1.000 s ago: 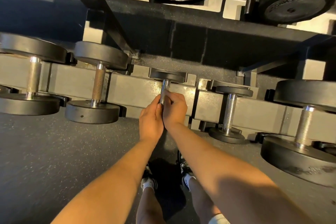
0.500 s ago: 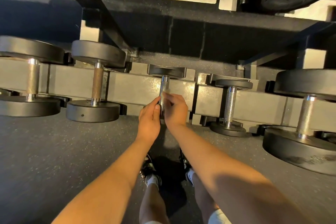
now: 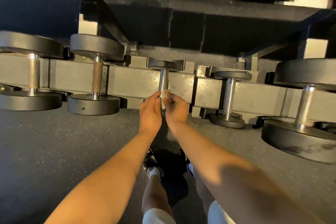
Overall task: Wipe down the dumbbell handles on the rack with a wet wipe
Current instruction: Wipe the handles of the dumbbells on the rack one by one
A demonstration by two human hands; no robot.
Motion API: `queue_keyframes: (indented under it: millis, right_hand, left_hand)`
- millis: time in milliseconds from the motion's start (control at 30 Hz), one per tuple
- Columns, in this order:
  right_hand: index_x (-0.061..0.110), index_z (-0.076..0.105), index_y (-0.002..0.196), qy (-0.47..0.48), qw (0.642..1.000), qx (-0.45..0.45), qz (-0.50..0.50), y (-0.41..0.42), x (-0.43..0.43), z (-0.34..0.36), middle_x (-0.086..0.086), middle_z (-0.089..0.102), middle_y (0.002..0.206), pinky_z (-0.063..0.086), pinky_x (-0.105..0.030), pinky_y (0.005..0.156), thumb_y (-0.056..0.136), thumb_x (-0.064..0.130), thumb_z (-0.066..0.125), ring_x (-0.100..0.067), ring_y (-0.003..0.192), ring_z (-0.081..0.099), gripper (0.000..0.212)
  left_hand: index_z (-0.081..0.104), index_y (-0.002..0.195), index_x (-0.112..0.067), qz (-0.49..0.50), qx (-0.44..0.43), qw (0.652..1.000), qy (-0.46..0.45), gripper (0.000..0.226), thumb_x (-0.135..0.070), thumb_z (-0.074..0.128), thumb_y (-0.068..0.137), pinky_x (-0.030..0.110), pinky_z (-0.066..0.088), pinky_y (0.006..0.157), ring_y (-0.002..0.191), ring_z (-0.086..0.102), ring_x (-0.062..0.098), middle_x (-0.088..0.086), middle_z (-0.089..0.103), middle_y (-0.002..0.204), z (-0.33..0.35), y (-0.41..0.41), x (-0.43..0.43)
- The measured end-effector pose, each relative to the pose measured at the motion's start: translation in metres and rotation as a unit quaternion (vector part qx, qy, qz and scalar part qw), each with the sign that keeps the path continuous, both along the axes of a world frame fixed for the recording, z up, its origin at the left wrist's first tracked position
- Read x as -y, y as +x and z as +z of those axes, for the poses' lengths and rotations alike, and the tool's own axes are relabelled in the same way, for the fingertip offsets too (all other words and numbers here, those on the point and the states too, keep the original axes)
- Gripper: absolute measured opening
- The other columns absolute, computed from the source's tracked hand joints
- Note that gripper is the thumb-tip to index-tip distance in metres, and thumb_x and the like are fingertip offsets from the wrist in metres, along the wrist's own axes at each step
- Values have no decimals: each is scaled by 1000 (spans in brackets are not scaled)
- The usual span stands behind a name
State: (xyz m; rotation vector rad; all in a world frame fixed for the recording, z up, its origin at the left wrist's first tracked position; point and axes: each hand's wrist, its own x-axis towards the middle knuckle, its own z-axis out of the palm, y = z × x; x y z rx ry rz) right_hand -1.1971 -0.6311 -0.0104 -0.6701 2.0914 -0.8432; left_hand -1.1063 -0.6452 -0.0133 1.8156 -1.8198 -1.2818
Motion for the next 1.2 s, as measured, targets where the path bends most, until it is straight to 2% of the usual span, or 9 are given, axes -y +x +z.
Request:
queue_keyframes:
  millis: [200, 367, 500, 700, 800, 867, 933, 1067, 1200]
  right_hand:
    - [13, 74, 114, -41, 999, -9, 4, -12, 9, 9, -4, 68, 118, 48, -29, 103, 96, 8, 64, -11, 107, 60, 21]
    - [11, 70, 119, -64, 998, 8, -26, -17, 33, 14, 10, 57, 107, 36, 5, 75, 100, 12, 57, 7, 91, 53, 23]
    - [18, 73, 113, -35, 999, -6, 26, -3, 6, 6, 9, 58, 107, 37, -1, 78, 100, 16, 58, -7, 98, 58, 20]
    - [8, 72, 111, -59, 993, -97, 16, -19, 26, 5, 6, 62, 98, 46, -9, 86, 98, 13, 62, 9, 86, 54, 17]
    - [8, 68, 123, -67, 996, -42, 32, -27, 44, 17, 4, 65, 113, 36, -1, 88, 101, 10, 50, -2, 99, 56, 28]
    - [13, 67, 127, -63, 997, -5, 33, -19, 35, 15, -4, 65, 126, 38, -7, 95, 101, 14, 50, -12, 112, 58, 31]
    - [18, 68, 126, -49, 998, 47, 12, -9, 13, 13, -1, 67, 124, 44, -14, 98, 101, 17, 56, -8, 108, 58, 28]
    - [13, 69, 124, -13, 990, 138, -17, -14, -12, 10, 1, 67, 126, 34, 7, 82, 96, 8, 64, -3, 112, 56, 29]
    - [16, 71, 121, -55, 989, 124, -56, -20, 17, 16, 5, 66, 124, 39, 0, 86, 97, 12, 65, -4, 111, 58, 26]
  left_hand:
    - [50, 147, -25, 3, 2, 1000, 8, 41, -33, 33, 110, 35, 34, 113, 130, 39, 15, -2, 55, 142, 6, -1, -1]
    - [50, 146, -28, -2, -11, 1000, 1, 41, -34, 31, 111, 36, 36, 111, 130, 42, 16, -4, 56, 142, 1, 0, 2]
    - [50, 146, -30, 9, -27, 999, 18, 42, -38, 29, 110, 43, 40, 112, 131, 45, 19, -3, 57, 141, -3, 2, 4]
    - [45, 148, -32, -19, 1, 1000, 19, 41, -35, 31, 111, 30, 31, 110, 132, 39, 15, -4, 51, 146, 4, 3, 4]
    - [46, 148, -32, -8, -15, 1000, 24, 41, -35, 31, 110, 30, 35, 109, 132, 44, 14, -5, 53, 145, 4, 3, 8]
    - [47, 147, -30, 26, -50, 997, 50, 40, -34, 32, 111, 26, 37, 105, 129, 49, 13, -4, 56, 142, 7, 4, 10]
    - [46, 148, -28, 45, -76, 993, 75, 40, -33, 32, 111, 24, 37, 106, 130, 50, 10, -3, 55, 144, 8, 9, 7]
    - [48, 148, -24, 30, -69, 994, 74, 43, -35, 30, 111, 41, 33, 119, 137, 45, 14, 0, 51, 146, 5, 23, -5]
    - [48, 147, -22, 16, -42, 997, 64, 42, -33, 30, 111, 41, 31, 120, 138, 42, 15, 0, 51, 147, 4, 23, -6]
